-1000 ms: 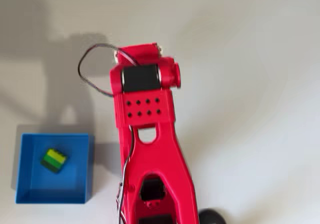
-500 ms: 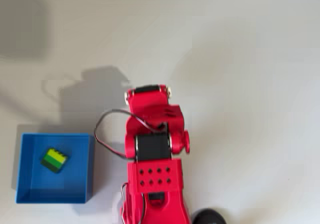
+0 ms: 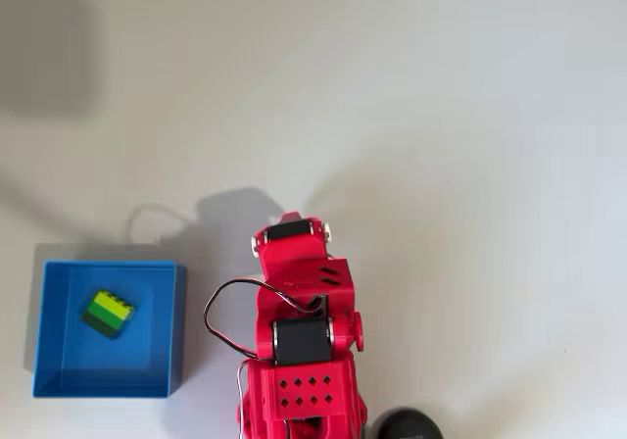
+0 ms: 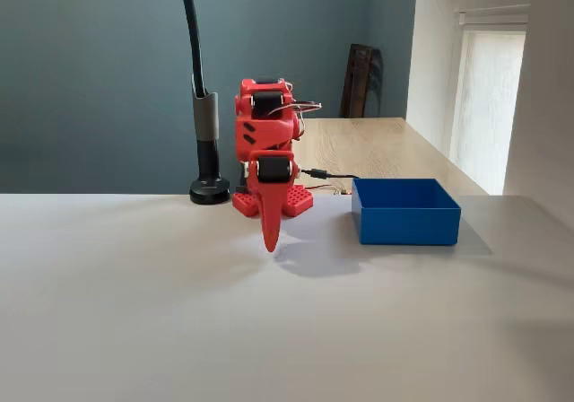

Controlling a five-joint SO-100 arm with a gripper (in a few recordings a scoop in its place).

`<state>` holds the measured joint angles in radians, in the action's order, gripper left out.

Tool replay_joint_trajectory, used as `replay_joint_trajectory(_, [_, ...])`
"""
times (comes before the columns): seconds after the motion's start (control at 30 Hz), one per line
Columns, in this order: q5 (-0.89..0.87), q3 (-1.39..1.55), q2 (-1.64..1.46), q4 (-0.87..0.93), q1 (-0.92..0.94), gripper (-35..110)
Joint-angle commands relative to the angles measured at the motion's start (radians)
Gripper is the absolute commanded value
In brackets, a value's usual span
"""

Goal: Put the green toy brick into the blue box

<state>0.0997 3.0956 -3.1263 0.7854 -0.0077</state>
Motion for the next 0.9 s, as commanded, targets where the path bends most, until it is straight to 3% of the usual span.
replay_joint_trajectory(0.0, [-0.017,0.037,-0.069,-0.02,-0.003,0])
replay_joint_trajectory(0.2, [-0.063,0.038,-0.115,0.054,-0.008,0])
replay_joint_trajectory(0.87, [-0.069,0.038,-0.132,0.054,0.003,0])
